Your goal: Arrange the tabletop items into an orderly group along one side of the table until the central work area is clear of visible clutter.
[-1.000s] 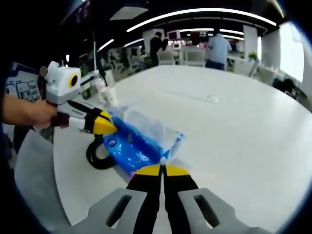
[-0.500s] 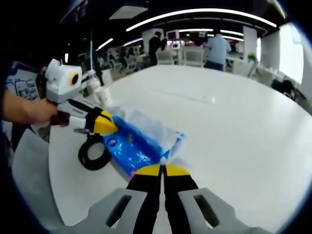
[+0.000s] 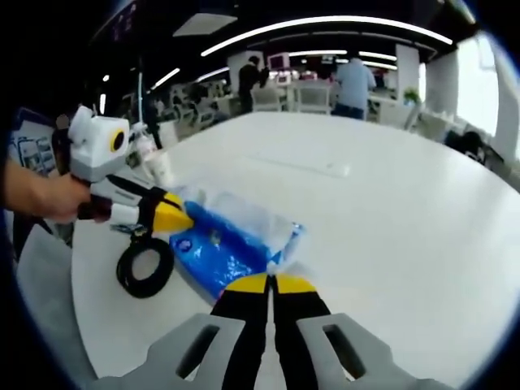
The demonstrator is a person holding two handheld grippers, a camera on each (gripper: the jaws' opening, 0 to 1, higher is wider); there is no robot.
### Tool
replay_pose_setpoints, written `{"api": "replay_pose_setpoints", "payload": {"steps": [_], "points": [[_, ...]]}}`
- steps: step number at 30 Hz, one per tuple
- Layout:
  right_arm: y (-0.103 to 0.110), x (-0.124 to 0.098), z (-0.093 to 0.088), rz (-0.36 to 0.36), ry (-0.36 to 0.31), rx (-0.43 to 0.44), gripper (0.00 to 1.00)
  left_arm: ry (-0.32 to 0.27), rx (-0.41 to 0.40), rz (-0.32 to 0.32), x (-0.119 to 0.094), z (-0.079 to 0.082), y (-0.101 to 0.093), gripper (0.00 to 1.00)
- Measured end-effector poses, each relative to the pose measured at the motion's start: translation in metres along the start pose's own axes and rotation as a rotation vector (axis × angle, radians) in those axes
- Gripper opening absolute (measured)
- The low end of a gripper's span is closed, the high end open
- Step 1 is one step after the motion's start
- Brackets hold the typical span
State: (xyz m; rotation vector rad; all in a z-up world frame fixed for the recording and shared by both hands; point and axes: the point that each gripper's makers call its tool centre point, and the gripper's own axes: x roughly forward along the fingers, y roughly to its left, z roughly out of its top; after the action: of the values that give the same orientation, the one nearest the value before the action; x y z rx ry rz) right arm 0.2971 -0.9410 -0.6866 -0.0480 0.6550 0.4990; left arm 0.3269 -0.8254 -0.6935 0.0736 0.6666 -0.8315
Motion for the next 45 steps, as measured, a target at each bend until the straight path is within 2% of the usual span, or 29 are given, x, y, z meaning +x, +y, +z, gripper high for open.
{"api": "replay_pose_setpoints", "payload": {"steps": [27, 45], "points": [[-0.025, 0.024, 0.005, -0.052, -0.003, -0.007, 0.00, -0.003, -0.001, 0.002, 0.028, 0.008, 0.016, 0.03], [-0.035, 0.037, -0.002, -0.073, 0.014, -0.011, 0.00, 0.031, 0.021, 0.002, 0.047, 0.002, 0.023, 0.03]]}}
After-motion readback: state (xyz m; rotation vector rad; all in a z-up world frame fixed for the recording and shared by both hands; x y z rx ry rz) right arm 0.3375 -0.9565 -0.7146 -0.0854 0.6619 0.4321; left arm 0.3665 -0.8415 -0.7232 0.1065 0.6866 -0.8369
